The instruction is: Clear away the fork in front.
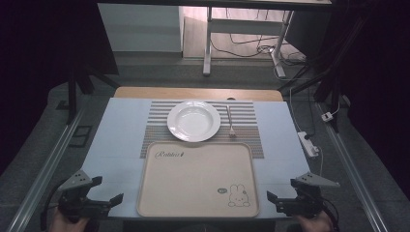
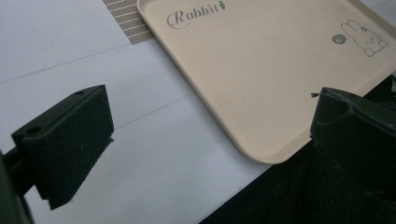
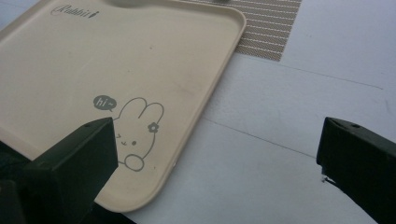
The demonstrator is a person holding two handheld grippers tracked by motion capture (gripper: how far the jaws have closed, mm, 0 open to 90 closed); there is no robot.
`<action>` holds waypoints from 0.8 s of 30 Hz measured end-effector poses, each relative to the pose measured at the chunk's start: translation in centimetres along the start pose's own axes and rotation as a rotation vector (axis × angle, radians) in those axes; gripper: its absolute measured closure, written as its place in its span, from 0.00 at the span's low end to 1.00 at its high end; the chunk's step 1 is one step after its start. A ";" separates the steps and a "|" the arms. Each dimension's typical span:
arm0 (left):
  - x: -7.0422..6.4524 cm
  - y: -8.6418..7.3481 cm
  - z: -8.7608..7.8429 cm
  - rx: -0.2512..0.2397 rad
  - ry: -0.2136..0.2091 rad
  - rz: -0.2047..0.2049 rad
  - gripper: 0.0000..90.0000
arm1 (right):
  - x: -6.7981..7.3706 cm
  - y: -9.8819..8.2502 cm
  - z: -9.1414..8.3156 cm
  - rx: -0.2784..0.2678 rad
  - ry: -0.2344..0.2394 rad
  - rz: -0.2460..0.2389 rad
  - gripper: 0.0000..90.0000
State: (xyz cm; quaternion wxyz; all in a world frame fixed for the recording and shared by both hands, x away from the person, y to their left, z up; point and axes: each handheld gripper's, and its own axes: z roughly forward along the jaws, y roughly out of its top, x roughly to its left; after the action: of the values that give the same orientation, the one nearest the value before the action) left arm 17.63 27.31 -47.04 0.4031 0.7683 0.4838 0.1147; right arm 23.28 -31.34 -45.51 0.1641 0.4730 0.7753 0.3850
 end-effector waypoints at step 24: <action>0.3 0.1 0.3 0.027 -0.011 -0.011 0.01 | 0.5 0.2 0.4 0.043 0.014 -0.046 0.00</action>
State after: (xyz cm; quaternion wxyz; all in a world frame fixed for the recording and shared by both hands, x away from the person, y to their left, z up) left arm 18.07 27.41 -47.21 0.3957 0.7718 0.4872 0.1019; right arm 23.42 -30.71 -45.61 0.1572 0.4560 0.7951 0.3678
